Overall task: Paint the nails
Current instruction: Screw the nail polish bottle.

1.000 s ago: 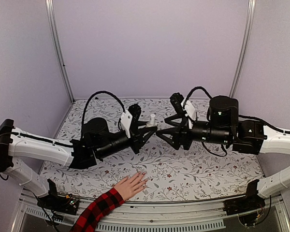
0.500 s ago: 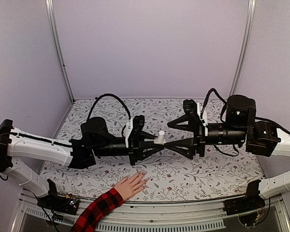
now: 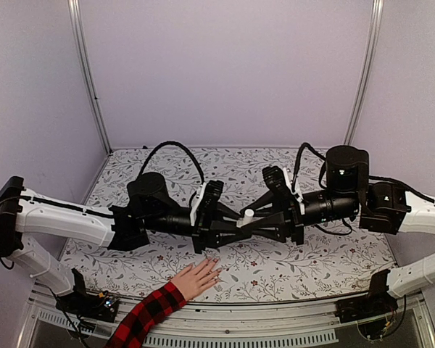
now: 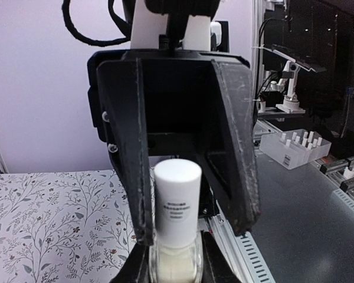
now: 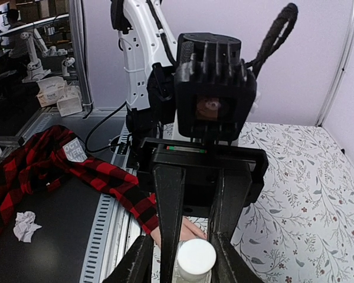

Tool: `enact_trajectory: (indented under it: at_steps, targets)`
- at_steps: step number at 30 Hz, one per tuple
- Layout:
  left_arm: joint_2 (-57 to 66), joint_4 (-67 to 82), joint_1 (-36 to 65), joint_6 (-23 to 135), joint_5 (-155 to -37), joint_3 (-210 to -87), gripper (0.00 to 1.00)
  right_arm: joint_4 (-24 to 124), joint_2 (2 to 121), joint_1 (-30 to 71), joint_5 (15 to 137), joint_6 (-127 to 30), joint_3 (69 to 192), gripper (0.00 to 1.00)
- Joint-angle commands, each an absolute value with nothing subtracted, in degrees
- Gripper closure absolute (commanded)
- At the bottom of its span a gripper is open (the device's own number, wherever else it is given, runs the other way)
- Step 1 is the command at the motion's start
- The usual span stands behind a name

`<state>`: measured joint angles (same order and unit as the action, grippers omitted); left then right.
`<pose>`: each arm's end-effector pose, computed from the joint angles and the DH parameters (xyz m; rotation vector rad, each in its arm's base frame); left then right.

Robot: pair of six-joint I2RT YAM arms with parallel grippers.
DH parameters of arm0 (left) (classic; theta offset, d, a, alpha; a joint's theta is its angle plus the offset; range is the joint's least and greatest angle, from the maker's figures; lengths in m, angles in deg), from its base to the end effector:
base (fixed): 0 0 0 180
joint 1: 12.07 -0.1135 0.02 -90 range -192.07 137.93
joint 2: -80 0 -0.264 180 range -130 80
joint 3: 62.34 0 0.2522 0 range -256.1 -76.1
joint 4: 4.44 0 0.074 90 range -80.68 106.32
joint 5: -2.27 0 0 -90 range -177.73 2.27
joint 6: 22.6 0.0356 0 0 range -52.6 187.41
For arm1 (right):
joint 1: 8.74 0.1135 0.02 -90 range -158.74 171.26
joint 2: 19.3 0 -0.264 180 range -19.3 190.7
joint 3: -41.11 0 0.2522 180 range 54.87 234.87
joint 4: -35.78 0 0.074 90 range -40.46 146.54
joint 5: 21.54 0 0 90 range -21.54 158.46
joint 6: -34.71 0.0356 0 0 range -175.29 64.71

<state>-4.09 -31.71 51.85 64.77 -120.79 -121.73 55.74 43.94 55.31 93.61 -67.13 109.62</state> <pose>0.1257 -0.3011 0.2754 1.2603 1.1392 -1.3336 0.0980 0.2359 0.3455 -1.4280 1.2989 1.0270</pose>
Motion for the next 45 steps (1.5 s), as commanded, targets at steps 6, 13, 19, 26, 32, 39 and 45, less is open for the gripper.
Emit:
enact_trajectory:
  at_steps: [6,13,19,26,32,39,45]
  targets:
    - [-3.67,-32.41,51.58,65.12,-119.87,-122.38,1.0,55.02,43.56,55.02,93.89,-65.86,110.88,0.97]
    - [-2.43,-31.35,51.4,65.88,-111.08,-122.17,1.0,54.66,44.19,55.01,89.3,-64.03,111.11,1.0]
    - [-1.11,-31.56,51.48,66.17,-99.39,-121.35,1.0,52.95,45.53,54.99,83.44,-61.02,110.66,1.0]
    - [0.28,-35.09,51.69,66.14,-87.96,-118.44,1.0,50.07,48.0,54.98,77.08,-56.11,109.78,1.0]
    - [-1.61,-37.78,52.75,66.98,-75.36,-117.58,1.0,50.24,53.12,54.98,67.94,-52.02,112.21,1.0]
    - [-7.77,-39.55,54.54,68.68,-63.96,-120.75,1.0,48.84,58.42,54.99,59.23,-48.47,113.95,1.0]
    - [-11.84,-39.65,55.98,70.83,-60.0,-124.13,1.0,47.35,60.44,54.98,56.85,-45.98,114.41,1.0]
